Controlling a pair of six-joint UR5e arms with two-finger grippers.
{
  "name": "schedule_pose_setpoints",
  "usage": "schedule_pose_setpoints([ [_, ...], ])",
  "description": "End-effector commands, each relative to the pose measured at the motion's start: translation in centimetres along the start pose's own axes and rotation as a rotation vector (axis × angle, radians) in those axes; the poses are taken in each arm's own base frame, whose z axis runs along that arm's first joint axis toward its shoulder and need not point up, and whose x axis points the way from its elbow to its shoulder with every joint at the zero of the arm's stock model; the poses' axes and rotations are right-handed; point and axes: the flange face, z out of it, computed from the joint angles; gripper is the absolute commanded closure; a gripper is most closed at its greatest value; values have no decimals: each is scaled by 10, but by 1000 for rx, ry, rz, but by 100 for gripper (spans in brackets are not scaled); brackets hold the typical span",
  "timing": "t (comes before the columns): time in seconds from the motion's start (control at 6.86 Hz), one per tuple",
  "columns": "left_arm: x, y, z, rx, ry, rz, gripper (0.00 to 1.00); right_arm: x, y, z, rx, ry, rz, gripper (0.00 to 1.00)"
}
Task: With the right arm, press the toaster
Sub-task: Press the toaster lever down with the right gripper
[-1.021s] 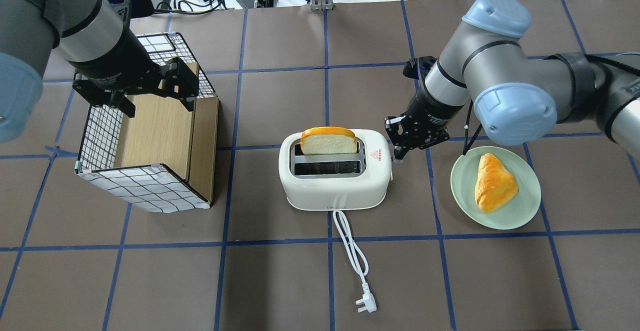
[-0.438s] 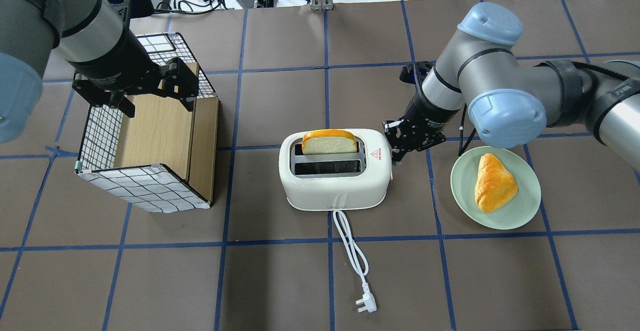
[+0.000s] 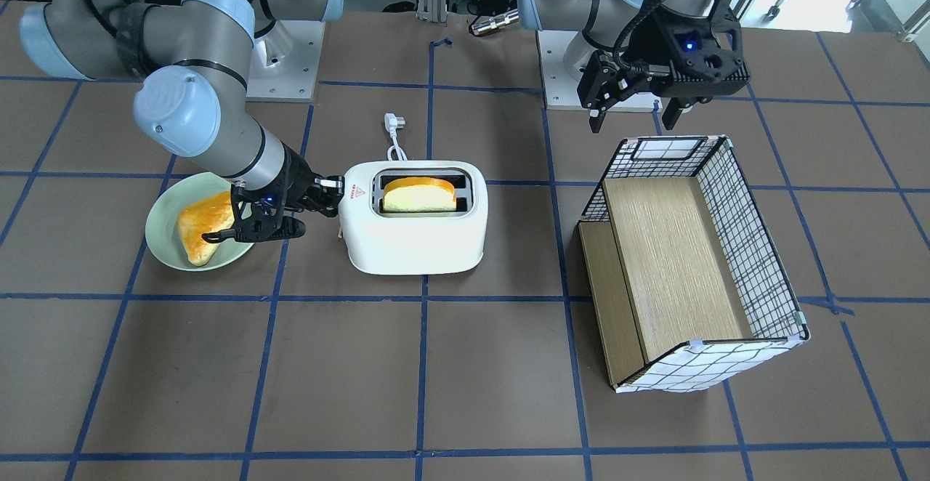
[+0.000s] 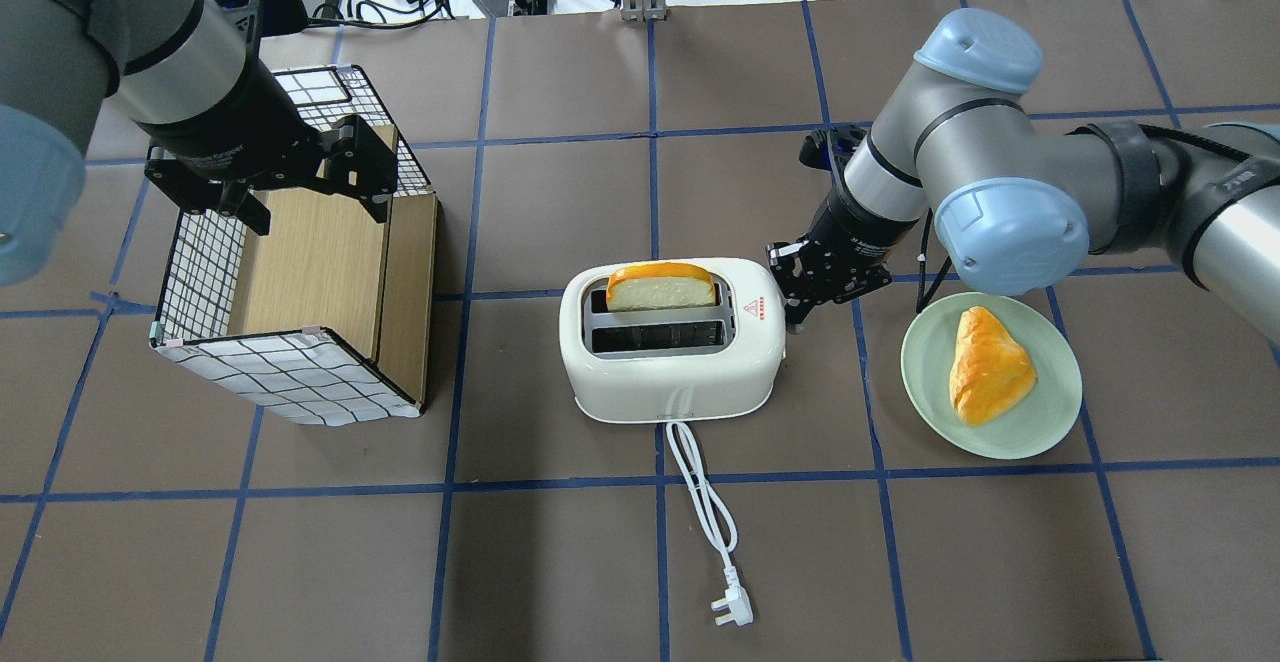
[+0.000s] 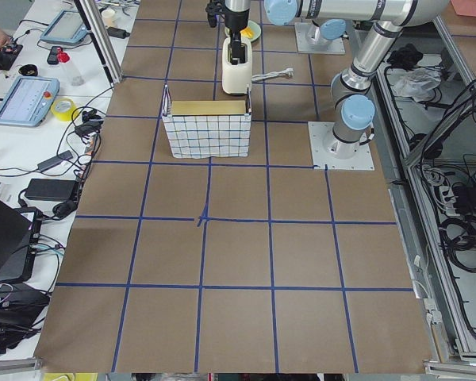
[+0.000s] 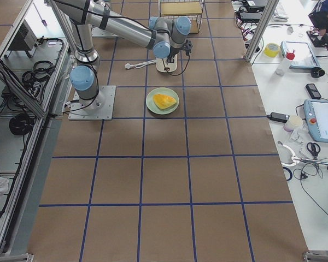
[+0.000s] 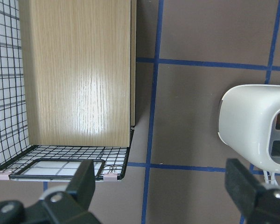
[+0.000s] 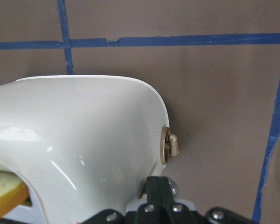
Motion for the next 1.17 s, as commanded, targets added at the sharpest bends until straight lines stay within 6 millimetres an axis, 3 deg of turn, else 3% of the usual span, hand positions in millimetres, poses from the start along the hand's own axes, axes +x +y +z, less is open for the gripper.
schedule_pose_setpoints([
  [0.0, 0, 0, 0, 0, 1, 0, 0, 1, 1, 8, -13, -43, 9, 100],
  [0.58, 0, 0, 0, 0, -1, 0, 0, 2, -1, 8, -10, -39, 12, 100],
  [0.73, 0, 0, -1, 1, 1, 0, 0, 0, -2, -4, 13, -26, 20, 100],
  [1.02, 0, 0, 0, 0, 1, 0, 0, -9, 2, -55, 73, 51, 81, 100],
])
